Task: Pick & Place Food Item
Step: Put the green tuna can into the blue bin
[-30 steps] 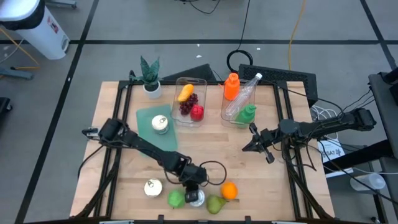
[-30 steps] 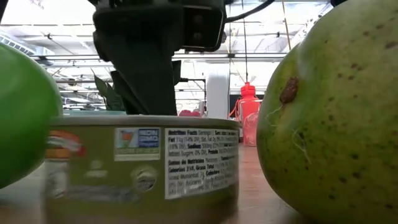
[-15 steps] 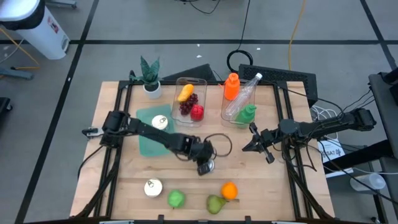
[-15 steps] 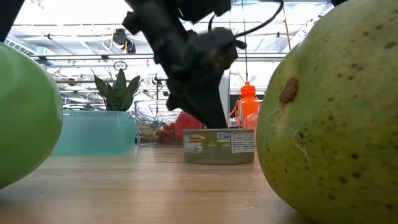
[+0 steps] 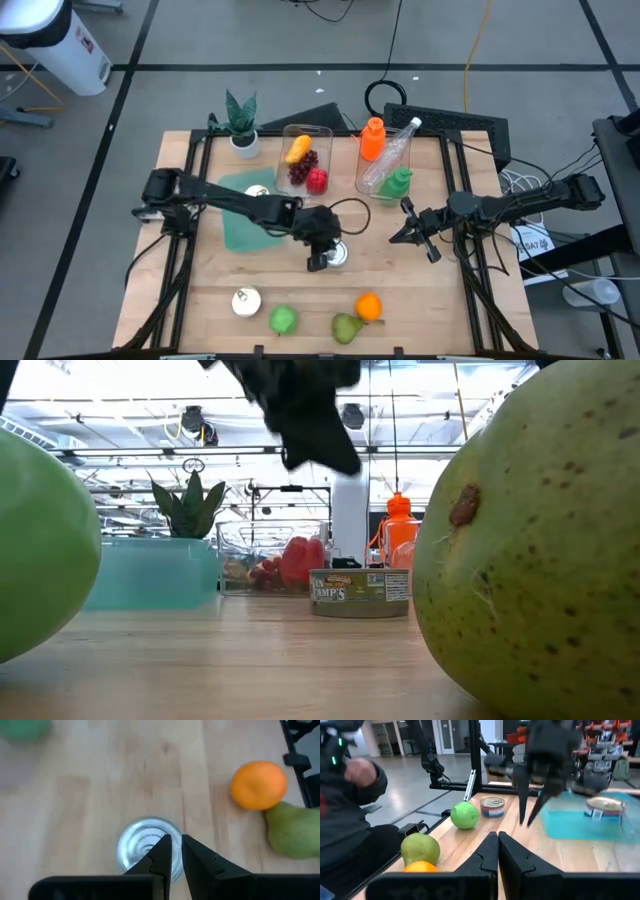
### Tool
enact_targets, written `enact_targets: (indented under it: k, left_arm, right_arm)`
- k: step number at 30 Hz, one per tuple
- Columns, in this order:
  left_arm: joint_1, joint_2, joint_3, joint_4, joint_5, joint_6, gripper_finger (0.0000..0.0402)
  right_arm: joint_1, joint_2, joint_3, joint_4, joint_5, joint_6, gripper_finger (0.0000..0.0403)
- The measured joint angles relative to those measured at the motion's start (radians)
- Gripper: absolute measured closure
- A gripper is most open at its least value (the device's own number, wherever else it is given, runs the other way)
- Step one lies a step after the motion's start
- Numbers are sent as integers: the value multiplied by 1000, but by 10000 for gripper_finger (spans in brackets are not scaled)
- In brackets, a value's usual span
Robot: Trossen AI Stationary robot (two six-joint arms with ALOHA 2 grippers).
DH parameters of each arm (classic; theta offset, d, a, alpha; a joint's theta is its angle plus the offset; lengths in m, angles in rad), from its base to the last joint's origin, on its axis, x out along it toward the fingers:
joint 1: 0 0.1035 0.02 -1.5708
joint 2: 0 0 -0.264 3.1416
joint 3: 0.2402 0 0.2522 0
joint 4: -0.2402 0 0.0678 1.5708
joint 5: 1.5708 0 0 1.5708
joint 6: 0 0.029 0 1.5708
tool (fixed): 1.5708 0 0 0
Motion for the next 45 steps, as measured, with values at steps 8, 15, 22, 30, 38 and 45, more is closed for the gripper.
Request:
enact_targets:
  k: [8, 15, 22, 30, 38, 45]
  left_arm:
    - [-102, -335, -157, -4, -218, 97, 350]
    - [-158, -610, -478, 231, -409, 58, 350]
    - [-156, -720, -797, 611, -462, 60, 350]
    - [-98, -731, -847, 662, -459, -58, 350]
    - [-52, -731, -847, 662, -457, -133, 350]
    - [-67, -727, -847, 663, -413, -133, 350]
  right_arm:
    - [42, 9, 107, -124, 48, -197, 401]
    - [157, 136, 394, -439, 333, -399, 401]
    - [244, 500, 669, -665, 607, -385, 401]
    - [225, 811, 782, -675, 644, -319, 401]
    - [228, 977, 785, -609, 543, -287, 401]
    - [282, 1061, 867, -644, 663, -172, 339]
